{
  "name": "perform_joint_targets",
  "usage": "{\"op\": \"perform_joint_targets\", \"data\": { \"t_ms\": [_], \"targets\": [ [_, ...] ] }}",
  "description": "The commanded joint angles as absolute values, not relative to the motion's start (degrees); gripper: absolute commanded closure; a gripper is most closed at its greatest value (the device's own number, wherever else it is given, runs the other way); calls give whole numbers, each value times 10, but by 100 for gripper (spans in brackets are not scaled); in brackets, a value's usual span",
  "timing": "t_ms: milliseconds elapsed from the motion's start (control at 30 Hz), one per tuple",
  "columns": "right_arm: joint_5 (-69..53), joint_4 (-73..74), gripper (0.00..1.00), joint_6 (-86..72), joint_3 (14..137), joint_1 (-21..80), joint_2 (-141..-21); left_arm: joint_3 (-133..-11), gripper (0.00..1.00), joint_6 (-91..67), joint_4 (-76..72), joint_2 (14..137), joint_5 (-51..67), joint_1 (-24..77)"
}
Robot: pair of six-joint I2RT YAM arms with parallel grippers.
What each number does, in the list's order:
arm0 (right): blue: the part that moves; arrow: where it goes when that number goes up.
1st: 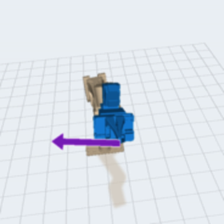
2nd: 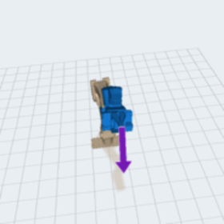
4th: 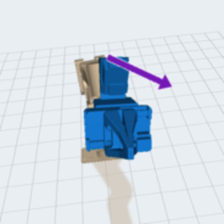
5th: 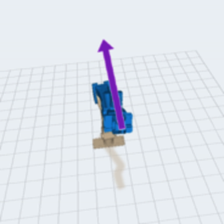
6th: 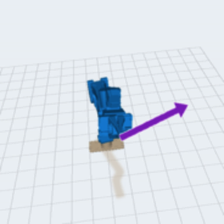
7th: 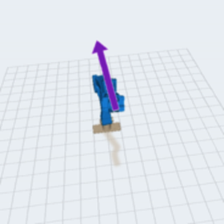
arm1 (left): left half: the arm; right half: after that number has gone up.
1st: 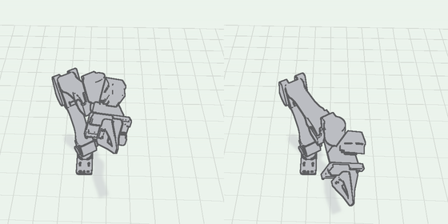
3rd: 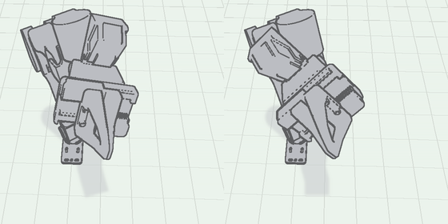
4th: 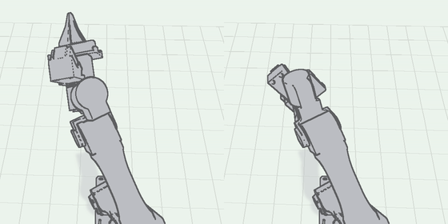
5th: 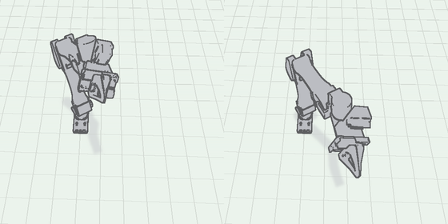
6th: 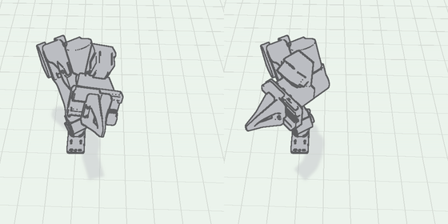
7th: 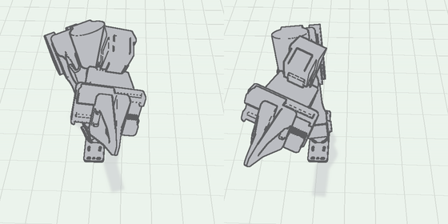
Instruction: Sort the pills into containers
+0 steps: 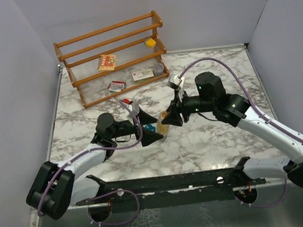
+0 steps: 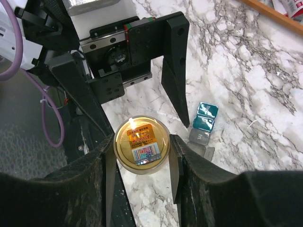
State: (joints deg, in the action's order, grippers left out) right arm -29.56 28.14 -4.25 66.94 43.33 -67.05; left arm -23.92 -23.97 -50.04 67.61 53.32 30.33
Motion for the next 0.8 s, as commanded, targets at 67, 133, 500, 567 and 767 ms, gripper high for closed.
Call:
{"op": "perform_joint_targets", "data": {
  "t_ms": [67, 133, 500, 567, 767],
  "targets": [
    [-336, 218, 99, -68, 651, 432, -667, -259, 11, -248, -519, 678, 540, 330],
    [-337, 207, 99, -72, 643, 432, -664, -262, 11, -249, -518, 667, 544, 337],
    [-333, 137, 99, -109, 600, 432, -652, -251, 13, -252, -518, 619, 519, 341],
    [-331, 126, 99, -114, 597, 432, -649, -248, 14, -252, -518, 622, 515, 341],
    [-303, 107, 99, -124, 589, 432, -625, -250, 14, -254, -518, 636, 510, 341]
  ]
}}
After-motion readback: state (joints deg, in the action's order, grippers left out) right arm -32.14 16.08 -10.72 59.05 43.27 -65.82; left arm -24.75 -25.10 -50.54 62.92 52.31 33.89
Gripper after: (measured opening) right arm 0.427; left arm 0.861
